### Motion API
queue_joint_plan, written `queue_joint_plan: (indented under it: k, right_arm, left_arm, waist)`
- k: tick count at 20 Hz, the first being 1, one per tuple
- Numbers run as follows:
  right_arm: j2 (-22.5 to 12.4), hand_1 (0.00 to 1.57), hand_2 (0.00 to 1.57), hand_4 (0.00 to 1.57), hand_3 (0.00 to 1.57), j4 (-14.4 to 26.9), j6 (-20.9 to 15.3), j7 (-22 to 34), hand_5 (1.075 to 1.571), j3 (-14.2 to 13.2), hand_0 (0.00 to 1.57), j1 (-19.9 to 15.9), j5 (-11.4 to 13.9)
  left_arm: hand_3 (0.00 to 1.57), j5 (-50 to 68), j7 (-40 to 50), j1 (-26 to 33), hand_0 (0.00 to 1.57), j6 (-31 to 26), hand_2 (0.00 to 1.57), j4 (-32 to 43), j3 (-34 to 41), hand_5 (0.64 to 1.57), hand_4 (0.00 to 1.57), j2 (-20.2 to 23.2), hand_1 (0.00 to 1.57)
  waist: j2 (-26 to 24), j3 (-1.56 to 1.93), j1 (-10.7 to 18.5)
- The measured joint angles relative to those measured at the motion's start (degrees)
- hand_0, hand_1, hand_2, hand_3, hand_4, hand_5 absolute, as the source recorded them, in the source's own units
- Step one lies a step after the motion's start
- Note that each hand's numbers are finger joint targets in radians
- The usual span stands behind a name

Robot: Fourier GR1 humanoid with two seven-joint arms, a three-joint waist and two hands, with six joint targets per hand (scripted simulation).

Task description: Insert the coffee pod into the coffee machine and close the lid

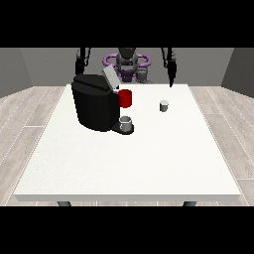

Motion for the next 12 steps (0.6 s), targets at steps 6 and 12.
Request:
queue_joint_plan:
  k: [6, 12]
  right_arm:
    - [0.9, 0.00, 0.00, 0.13, 0.00, 1.6, 0.9, -0.6, 1.571, -0.6, 0.00, 0.7, -1.0]
    - [5.3, 0.00, 0.00, 0.22, 0.00, 0.8, -4.2, -6.3, 1.571, -2.9, 0.00, 0.2, -1.7]
  left_arm:
    - [0.00, 2.1, -5.3, 0.6, 0.00, -4.0, 0.00, 0.0, 1.2, 1.571, 0.21, 1.3, 0.00]
    - [0.00, -0.7, -5.3, -3.0, 0.00, -4.7, 0.00, 1.3, 3.6, 1.571, 0.00, 6.3, 0.00]
  waist:
    - [-3.9, 0.73, 0.4]
    - [-4.2, 0.92, -2.6]
